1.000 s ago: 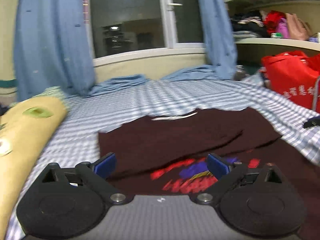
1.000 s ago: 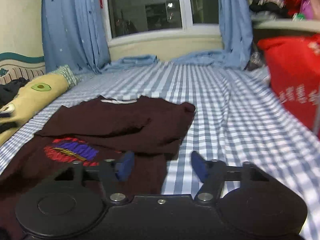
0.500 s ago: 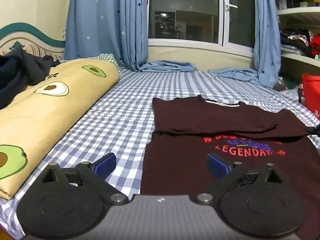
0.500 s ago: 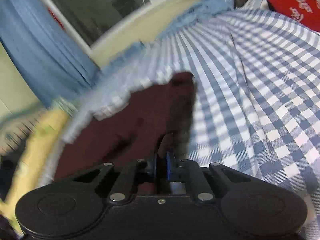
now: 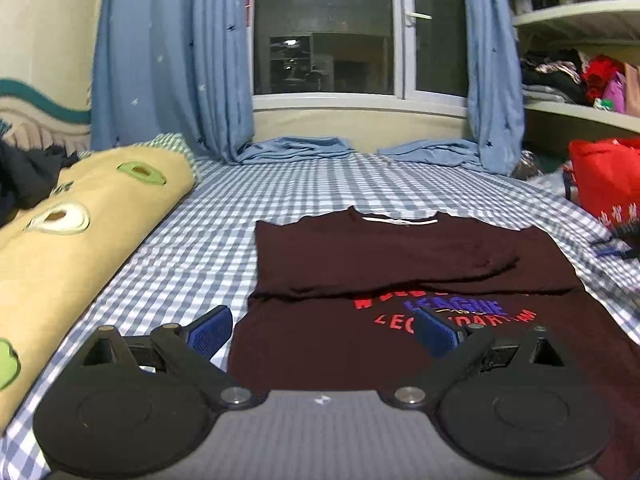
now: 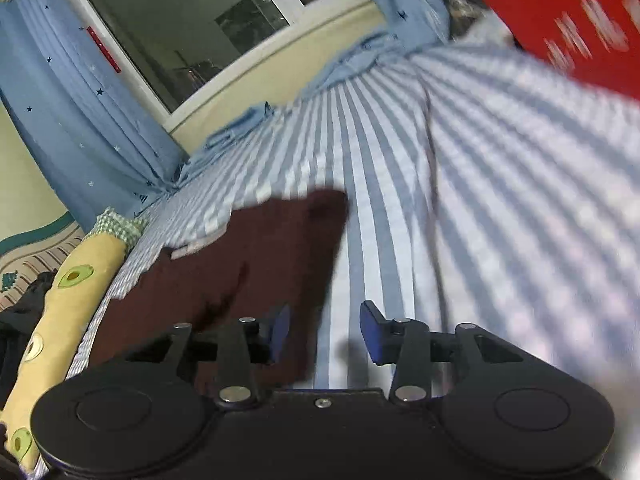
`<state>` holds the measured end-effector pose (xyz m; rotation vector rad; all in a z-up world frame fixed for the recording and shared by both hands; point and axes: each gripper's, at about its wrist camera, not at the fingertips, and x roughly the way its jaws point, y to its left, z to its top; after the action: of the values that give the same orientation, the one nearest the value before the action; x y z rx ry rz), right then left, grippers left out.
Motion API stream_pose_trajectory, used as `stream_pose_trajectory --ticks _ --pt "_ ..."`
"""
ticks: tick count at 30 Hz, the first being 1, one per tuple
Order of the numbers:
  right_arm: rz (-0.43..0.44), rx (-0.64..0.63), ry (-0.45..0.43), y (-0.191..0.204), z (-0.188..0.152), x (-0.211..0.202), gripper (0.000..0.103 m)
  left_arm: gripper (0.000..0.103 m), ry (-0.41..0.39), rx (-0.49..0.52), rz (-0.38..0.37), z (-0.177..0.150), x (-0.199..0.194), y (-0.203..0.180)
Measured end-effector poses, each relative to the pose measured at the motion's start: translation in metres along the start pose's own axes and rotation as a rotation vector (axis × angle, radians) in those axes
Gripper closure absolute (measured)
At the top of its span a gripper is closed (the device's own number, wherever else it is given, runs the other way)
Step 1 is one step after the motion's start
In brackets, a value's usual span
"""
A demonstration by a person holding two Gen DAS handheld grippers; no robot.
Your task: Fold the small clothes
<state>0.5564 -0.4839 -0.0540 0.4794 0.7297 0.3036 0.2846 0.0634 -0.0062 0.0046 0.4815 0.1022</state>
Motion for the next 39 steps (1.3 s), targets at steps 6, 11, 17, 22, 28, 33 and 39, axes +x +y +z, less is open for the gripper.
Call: stream_pose_trajectory --ticks 6,11,17,22,28,33,39 --pt "-0.033 0.033 0.094 -0.001 0.075 0.095 0.055 0.004 -0.006 0.043 0.025 0.004 -0.003 -0.016" --pt "0.008 0.154 0.18 -0.024 0.081 0.159 0.055 0.004 0.008 0.063 0.095 0.007 0.0 -0.008" --pt "0.162 0.202 0.191 -0.034 0.086 0.186 0.088 0.004 0.045 0.023 0.138 0.011 0.014 0.004" --pt "0.133 0.075 0.116 -0.02 0.107 0.166 0.1 0.004 0.051 0.017 0.14 0.011 0.024 0.003" --pt "-0.001 0.082 0.145 -0.033 0.103 0.182 0.1 0.004 0.038 0.048 0.116 0.01 0.023 -0.005" --pt "-0.029 0.163 0.047 -0.041 0.089 0.17 0.072 0.004 0.013 0.081 0.122 0.012 0.011 -0.005" --pt "-0.011 -0.106 0.002 0.003 0.067 0.103 0.066 0.004 -0.012 0.044 0.115 0.01 0.002 0.0"
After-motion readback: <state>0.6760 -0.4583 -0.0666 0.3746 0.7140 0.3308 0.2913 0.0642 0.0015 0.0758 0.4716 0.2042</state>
